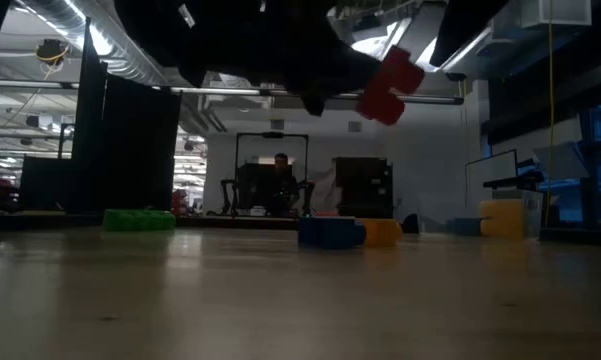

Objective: Sort blocks by size
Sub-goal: Put the bottom 2 stud red game piece into the yellow bin

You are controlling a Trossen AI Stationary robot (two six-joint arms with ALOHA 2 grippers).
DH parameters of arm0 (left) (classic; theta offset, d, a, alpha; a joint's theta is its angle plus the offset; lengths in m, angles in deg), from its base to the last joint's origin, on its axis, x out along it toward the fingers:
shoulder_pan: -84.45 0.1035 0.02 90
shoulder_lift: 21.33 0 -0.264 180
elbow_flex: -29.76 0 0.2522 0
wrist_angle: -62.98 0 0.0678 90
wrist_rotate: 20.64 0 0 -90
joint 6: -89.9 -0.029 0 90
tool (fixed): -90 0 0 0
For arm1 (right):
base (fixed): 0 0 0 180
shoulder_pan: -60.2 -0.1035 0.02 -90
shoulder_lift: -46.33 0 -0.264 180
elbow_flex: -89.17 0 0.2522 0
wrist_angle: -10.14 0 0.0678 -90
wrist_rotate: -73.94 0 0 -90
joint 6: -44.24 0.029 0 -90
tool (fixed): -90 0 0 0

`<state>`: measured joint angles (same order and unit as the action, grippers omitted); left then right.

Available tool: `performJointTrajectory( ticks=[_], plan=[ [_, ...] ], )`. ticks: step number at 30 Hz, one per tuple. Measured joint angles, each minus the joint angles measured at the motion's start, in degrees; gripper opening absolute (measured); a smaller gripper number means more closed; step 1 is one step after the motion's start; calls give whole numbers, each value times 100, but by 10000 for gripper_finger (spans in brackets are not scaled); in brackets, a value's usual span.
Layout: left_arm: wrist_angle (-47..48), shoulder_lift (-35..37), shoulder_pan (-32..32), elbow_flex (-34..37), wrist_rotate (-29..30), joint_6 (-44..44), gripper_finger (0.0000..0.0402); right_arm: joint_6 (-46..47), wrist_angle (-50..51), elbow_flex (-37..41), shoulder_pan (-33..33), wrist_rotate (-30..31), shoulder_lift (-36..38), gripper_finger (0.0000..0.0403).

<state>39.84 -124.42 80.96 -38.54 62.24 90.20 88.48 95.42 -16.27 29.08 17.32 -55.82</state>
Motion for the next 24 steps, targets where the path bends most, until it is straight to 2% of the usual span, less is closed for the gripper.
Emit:
performJointTrajectory(
  ticks=[11, 16, 19, 24],
  plan=[
    [-31, 0, -392, -229, 21, -488, 1, -834, -841, 4, 1, -404, 0, 220],
    [-26, 0, -471, -256, 23, -565, 1, -858, -910, 4, 1, -406, 0, 215],
    [-21, 0, -480, -256, 25, -575, 1, -858, -910, 4, 1, -432, 0, 195],
    [-26, 0, -480, -256, 23, -578, 1, -861, -908, 4, 1, -445, 0, 137]
  ],
)
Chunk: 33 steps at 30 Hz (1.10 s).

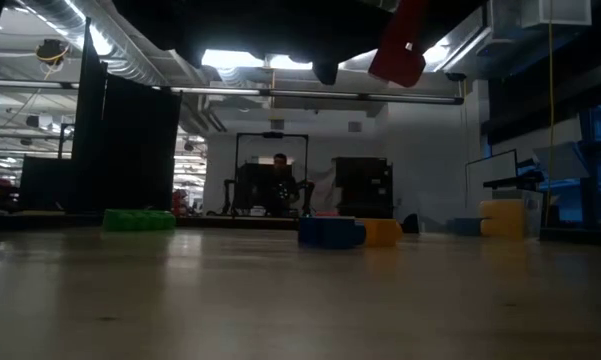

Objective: Sort blocks by size
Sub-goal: Put the bottom 2 stud red game piece into the yellow bin

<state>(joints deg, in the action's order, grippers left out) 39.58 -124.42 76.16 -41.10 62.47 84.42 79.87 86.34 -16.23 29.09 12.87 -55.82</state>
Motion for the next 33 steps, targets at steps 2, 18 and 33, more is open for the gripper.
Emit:
performJointTrajectory(
  ticks=[2, 18, 33],
  plan=[
    [7, 0, 0, 0, 4, -13, 1, -8, 2, 0, 0, -7, 0, 121],
    [273, 0, 2, 0, 17, 394, 116, 15, 21, 0, 0, -1523, -1, 123],
    [504, 0, 55, 0, 15, 94, 157, 1491, 1293, 0, -305, -5481, 85, 124]
  ],
)
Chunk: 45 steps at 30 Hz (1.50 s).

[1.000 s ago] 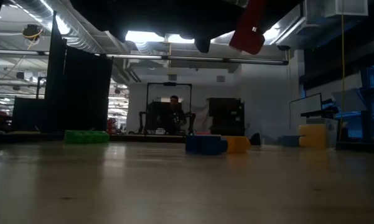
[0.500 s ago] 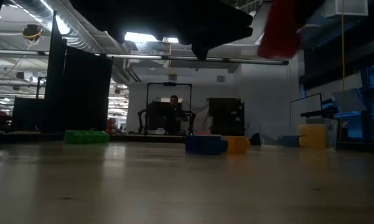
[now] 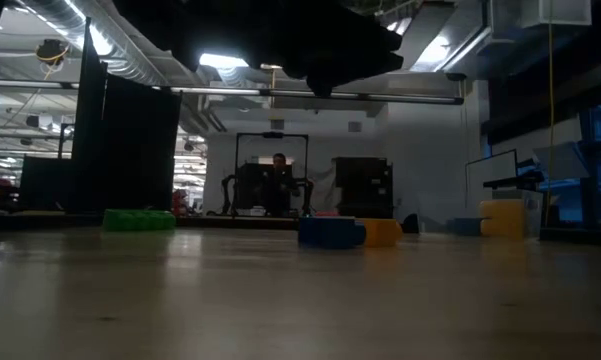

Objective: Sort blocks by size
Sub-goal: Put the bottom 2 stud red game piece into the yellow bin, then put the bottom 2 stud blue game piece into the top transparent bin

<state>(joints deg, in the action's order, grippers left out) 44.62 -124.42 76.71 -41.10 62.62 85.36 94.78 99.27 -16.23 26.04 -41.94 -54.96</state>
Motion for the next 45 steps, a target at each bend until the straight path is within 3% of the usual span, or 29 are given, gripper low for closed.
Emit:
performJointTrajectory(
  ticks=[7, 14, 18, 24, 34, 42, 45],
  plan=[
    [78, 0, 1, 0, 1, -2, 157, 1236, 1060, 117, -1020, -169, 11, 133],
    [114, 0, 0, 0, 2, -390, 157, 1850, 811, 447, -1817, -61, 11, 136],
    [166, 60, -1, 0, 326, -367, 157, 1868, 682, 561, -2083, -12, 11, 137],
    [656, 655, 1, 2, 628, -334, 157, 2262, 708, 621, -2180, 43, 11, 137],
    [2643, 1840, 1, 2, 1021, -81, 157, 2665, 801, 621, -2172, 201, 11, 144],
    [3054, 1941, 1, 4, 1045, 113, 156, 2879, 817, 621, -2170, 233, 11, 228],
    [3133, 2008, 1, 4, 1045, 111, 156, 3017, 810, 621, -2092, -211, 11, 248]
  ],
)
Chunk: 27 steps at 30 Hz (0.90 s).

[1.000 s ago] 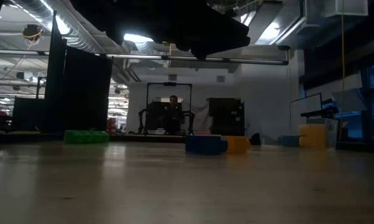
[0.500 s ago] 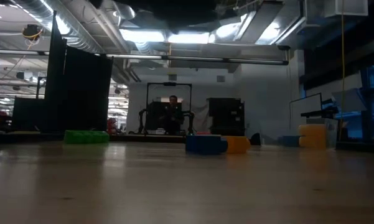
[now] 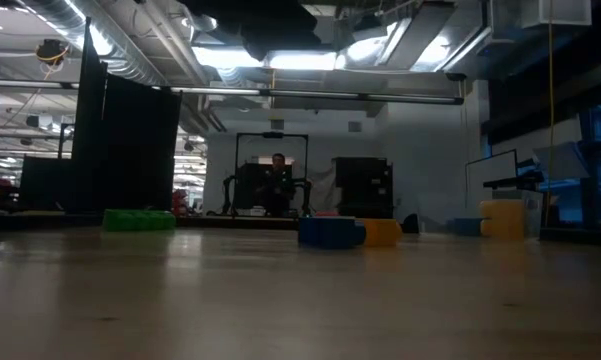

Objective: Sort blocks by size
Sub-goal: Put the bottom 2 stud blue game piece into the top transparent bin

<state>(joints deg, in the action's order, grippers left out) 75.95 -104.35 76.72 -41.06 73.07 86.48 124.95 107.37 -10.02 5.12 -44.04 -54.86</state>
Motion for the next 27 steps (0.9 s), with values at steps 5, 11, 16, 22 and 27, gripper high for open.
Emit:
performJointTrajectory(
  ticks=[5, 11, 16, 22, 27],
  plan=[
    [204, 227, 0, 0, 2, -70, 156, 312, -13, -2, 268, -1179, 16, 254],
    [449, 222, -5, 0, 2, -59, 156, 323, -160, -321, 562, -426, 52, 249],
    [504, 207, -17, 74, 0, 45, 156, 38, -733, -858, 840, 841, 55, 249],
    [495, 207, -17, 125, -1, 131, 157, -1059, -2088, -968, 966, 2934, -4, 248],
    [489, 209, -17, 125, -2, 272, 157, -2429, -2458, -966, 1052, 3538, -383, 248]
  ],
)
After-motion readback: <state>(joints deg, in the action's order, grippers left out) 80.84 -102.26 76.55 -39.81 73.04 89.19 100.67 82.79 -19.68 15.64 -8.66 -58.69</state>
